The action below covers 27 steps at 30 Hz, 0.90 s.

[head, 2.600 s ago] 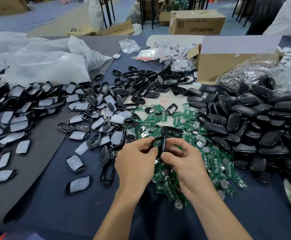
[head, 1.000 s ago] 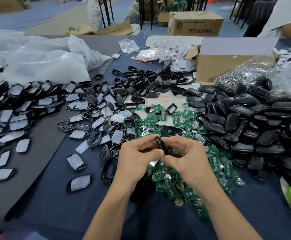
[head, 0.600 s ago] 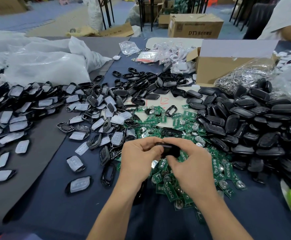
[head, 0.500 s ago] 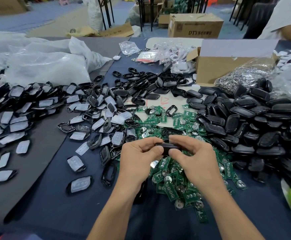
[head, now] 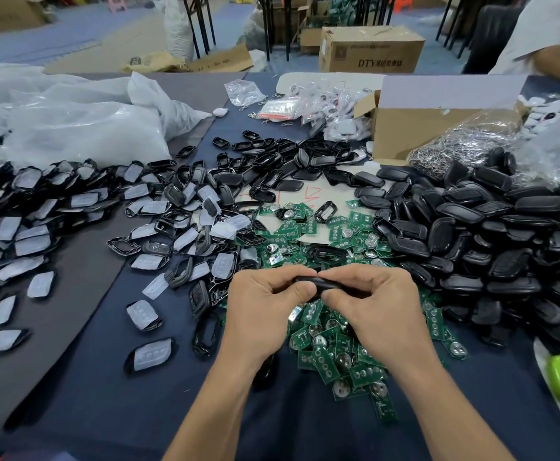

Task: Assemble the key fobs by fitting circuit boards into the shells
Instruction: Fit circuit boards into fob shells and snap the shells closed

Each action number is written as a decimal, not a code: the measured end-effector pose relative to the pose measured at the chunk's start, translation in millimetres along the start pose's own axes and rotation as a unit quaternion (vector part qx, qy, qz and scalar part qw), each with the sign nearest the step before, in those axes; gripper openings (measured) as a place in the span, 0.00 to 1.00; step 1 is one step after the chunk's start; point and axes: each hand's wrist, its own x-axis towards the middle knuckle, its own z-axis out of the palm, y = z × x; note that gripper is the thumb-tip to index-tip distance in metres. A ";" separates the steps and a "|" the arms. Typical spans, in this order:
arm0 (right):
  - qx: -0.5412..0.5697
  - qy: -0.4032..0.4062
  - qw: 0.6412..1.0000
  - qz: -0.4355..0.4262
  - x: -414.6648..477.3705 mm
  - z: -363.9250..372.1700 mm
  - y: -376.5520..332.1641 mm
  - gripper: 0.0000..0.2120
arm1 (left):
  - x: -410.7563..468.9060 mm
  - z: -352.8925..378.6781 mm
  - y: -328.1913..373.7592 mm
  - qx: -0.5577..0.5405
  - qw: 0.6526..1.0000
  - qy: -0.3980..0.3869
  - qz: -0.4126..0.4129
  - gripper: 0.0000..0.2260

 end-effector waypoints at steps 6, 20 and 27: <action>-0.064 -0.078 0.995 0.003 10.8 3.2 -15.1 0.19 | 7.9 -8.4 9.7 0.094 0.995 0.008 0.023 0.18; 0.350 0.002 0.926 0.145 -2.7 50.2 -7.0 0.13 | 14.1 26.6 6.8 -0.133 0.983 0.085 -0.097 0.19; 0.384 0.008 0.908 0.164 -3.9 54.4 -5.6 0.10 | 16.3 27.1 1.1 -0.159 0.977 0.082 -0.112 0.21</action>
